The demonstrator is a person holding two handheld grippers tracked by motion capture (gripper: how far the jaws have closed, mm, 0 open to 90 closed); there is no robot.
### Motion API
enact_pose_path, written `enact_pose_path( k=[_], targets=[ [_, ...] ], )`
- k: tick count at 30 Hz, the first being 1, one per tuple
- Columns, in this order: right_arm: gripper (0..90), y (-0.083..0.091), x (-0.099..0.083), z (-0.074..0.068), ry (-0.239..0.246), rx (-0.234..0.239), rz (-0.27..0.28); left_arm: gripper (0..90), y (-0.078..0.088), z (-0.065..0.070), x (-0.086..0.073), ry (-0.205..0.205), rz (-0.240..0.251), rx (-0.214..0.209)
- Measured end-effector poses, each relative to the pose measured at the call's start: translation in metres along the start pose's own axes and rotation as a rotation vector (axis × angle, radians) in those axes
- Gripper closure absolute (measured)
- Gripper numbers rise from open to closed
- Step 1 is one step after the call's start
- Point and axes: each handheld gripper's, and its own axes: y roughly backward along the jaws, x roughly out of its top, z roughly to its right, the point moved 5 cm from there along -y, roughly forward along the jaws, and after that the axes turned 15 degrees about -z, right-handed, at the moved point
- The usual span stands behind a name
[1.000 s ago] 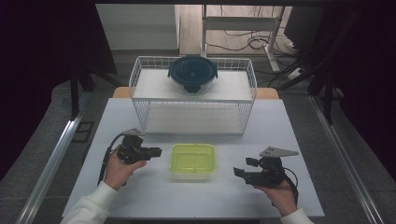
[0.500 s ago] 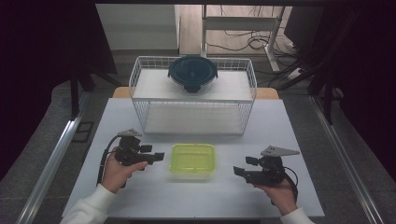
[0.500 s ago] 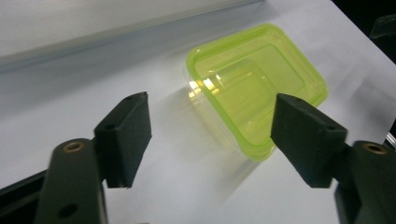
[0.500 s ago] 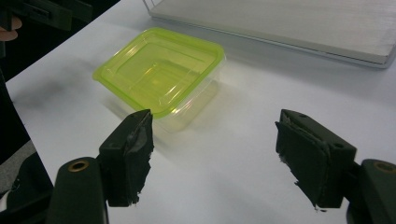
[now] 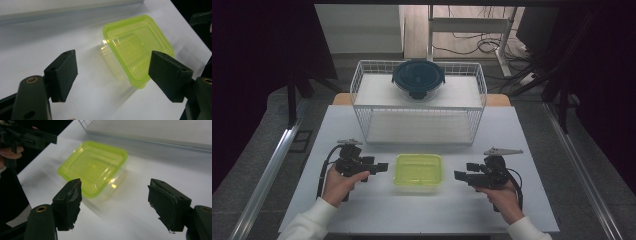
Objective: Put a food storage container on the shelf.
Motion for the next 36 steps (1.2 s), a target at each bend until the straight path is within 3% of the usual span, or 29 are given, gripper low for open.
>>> enact_pose_path(
  k=[4, 10, 14, 27, 35, 36],
  targets=[
    [29.8, -0.008, 0.014, 0.0, -0.014, 0.045, -0.01, 24.4, -0.003, -0.003, 0.003, 0.027, 0.005, -0.031],
    [32.1, -0.024, 0.024, 0.006, -0.043, 0.062, -0.045, 26.9, -0.016, -0.005, 0.009, 0.05, -0.007, -0.08],
    [34.4, -0.04, 0.031, 0.015, -0.093, 0.095, -0.072, 29.6, -0.029, -0.007, 0.013, 0.069, -0.027, -0.11],
    [41.6, -0.067, 0.028, 0.02, -0.159, 0.136, -0.149, 37.1, -0.049, -0.013, 0.014, 0.082, -0.081, -0.153],
    [52.4, -0.076, 0.025, 0.021, -0.192, 0.142, -0.172, 43.0, -0.055, -0.013, 0.013, 0.088, -0.104, -0.194],
    [54.6, -0.076, 0.025, 0.022, -0.206, 0.159, -0.167, 47.5, -0.057, -0.012, 0.013, 0.087, -0.109, -0.201]
  ],
)
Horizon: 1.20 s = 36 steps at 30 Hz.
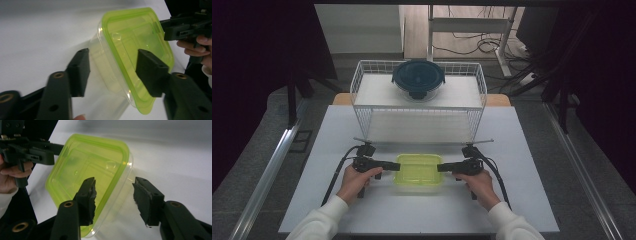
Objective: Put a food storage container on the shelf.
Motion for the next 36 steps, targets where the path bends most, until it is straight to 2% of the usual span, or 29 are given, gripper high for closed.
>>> enact_pose_path(
  k=[4, 6, 7, 8, 10, 11, 14, 16, 19, 20, 21, 24, 30, 34, 35, 36],
  targets=[
    [58.5, 0.0, -0.001, 0.001, -0.024, 0.028, 0.003, 50.6, -0.003, 0.001, -0.001, -0.004, -0.013, -0.012],
    [63.6, -0.002, -0.002, 0.002, -0.024, 0.028, -0.009, 55.6, -0.007, 0.003, -0.001, -0.01, -0.028, -0.029],
    [67.4, -0.002, -0.003, 0.002, -0.031, 0.045, -0.011, 59.0, -0.009, 0.005, -0.002, -0.011, -0.036, -0.044],
    [69.3, -0.005, -0.004, 0.0, -0.045, 0.065, -0.023, 62.8, -0.01, 0.006, -0.002, -0.011, -0.037, -0.035],
    [69.9, -0.005, -0.004, 0.0, -0.044, 0.06, -0.021, 64.9, -0.009, 0.006, -0.002, -0.016, -0.038, -0.02],
    [72.3, -0.003, -0.005, -0.001, -0.06, 0.076, -0.02, 69.7, -0.009, 0.006, -0.003, -0.015, -0.038, -0.022],
    [74.0, -0.002, -0.006, -0.001, -0.074, 0.084, -0.015, 72.0, -0.007, 0.007, -0.004, -0.013, -0.029, -0.024],
    [75.5, 0.0, -0.007, -0.004, -0.092, 0.088, -0.005, 72.7, -0.005, 0.011, -0.005, -0.018, -0.018, -0.008],
    [78.8, 0.004, -0.009, -0.007, -0.093, 0.09, 0.015, 76.0, -0.001, 0.013, -0.006, -0.023, 0.007, -0.017],
    [80.1, 0.007, -0.008, -0.01, -0.09, 0.109, 0.038, 77.7, 0.0, 0.014, -0.007, -0.027, 0.014, -0.017],
    [80.1, 0.007, -0.008, -0.01, -0.09, 0.109, 0.038, 77.7, 0.001, 0.015, -0.007, -0.031, 0.017, -0.014],
    [80.3, 0.01, -0.01, -0.014, -0.065, 0.09, 0.041, 78.3, 0.003, 0.018, -0.008, -0.041, 0.025, -0.006],
    [80.4, 0.018, -0.011, -0.019, -0.029, 0.088, 0.063, 78.5, 0.009, 0.025, -0.009, -0.07, 0.044, -0.016],
    [80.4, 0.026, -0.01, -0.028, 0.041, 0.049, 0.088, 78.5, 0.015, 0.033, -0.01, -0.112, 0.048, 0.011],
    [80.4, 0.031, -0.01, -0.034, 0.074, 0.03, 0.101, 78.6, 0.018, 0.037, -0.009, -0.124, 0.065, 0.013],
    [80.4, 0.031, -0.01, -0.034, 0.074, 0.03, 0.101, 78.7, 0.018, 0.037, -0.009, -0.124, 0.065, 0.013]
  ],
)
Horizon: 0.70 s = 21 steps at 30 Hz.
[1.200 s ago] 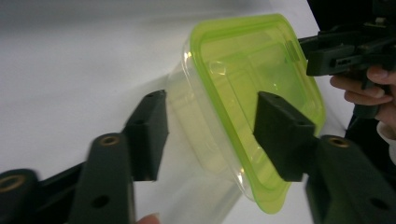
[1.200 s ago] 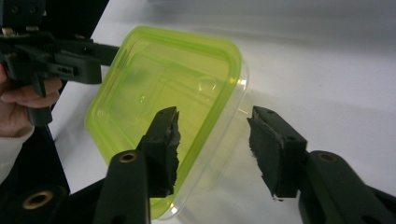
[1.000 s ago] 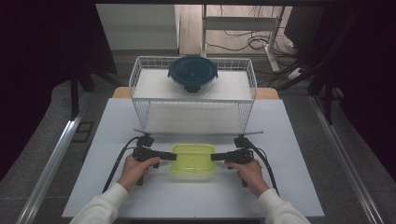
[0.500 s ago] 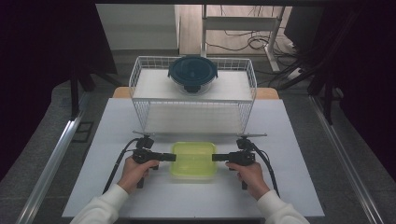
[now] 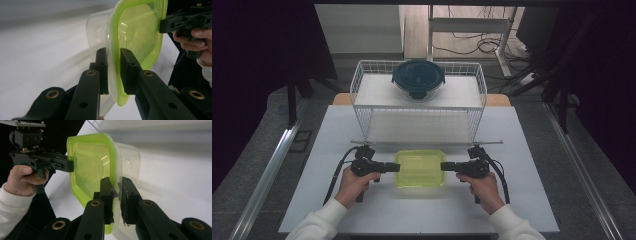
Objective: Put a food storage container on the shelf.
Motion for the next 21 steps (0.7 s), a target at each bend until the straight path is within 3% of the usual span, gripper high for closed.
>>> enact_pose_path(
  k=[4, 9, 21],
  targets=[
    [80.3, 0.008, 0.002, -0.009, 0.036, -0.004, 0.026, 79.1, 0.006, 0.005, 0.002, -0.011, 0.03, -0.023],
    [80.3, 0.012, 0.003, -0.014, 0.066, -0.017, 0.039, 79.2, 0.01, 0.01, 0.003, -0.035, 0.039, 0.003],
    [80.4, 0.025, 0.008, -0.029, 0.141, -0.042, 0.089, 79.8, 0.025, 0.022, 0.009, -0.081, 0.084, 0.012]
  ],
)
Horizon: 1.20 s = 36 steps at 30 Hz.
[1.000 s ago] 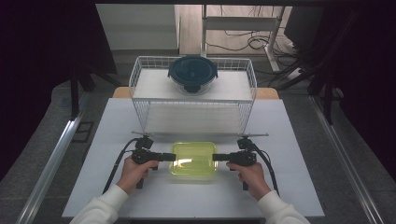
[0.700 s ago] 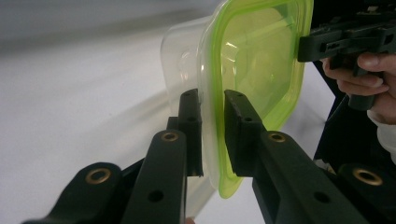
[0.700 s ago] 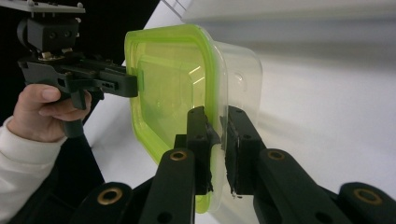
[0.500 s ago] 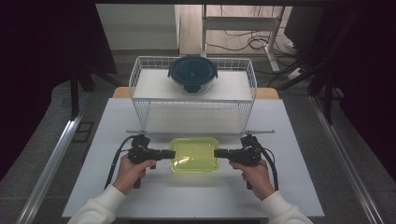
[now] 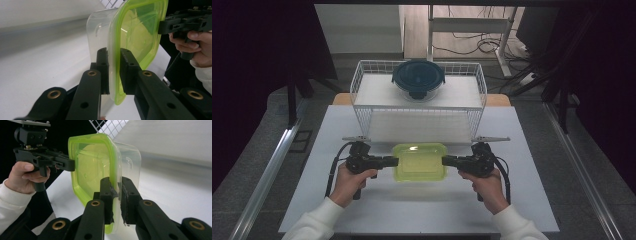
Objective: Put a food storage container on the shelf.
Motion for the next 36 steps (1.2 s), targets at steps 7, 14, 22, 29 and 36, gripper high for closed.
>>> enact_pose_path(
  k=[7, 14, 22, 29, 36],
  targets=[
    [80.5, 0.011, 0.013, -0.013, 0.066, -0.027, 0.047, 80.1, 0.017, 0.009, 0.011, -0.037, 0.05, 0.005],
    [80.5, 0.021, 0.031, -0.023, 0.106, -0.035, 0.076, 80.4, 0.034, 0.016, 0.029, -0.075, 0.064, 0.033],
    [80.5, 0.04, 0.059, -0.038, 0.151, -0.045, 0.11, 80.3, 0.061, 0.028, 0.055, -0.119, 0.104, 0.047],
    [80.5, 0.053, 0.081, -0.043, 0.165, -0.049, 0.132, 80.3, 0.075, 0.033, 0.076, -0.137, 0.121, 0.044],
    [80.6, 0.061, 0.098, -0.045, 0.174, -0.049, 0.155, 80.4, 0.084, 0.034, 0.093, -0.144, 0.133, 0.041]
  ],
)
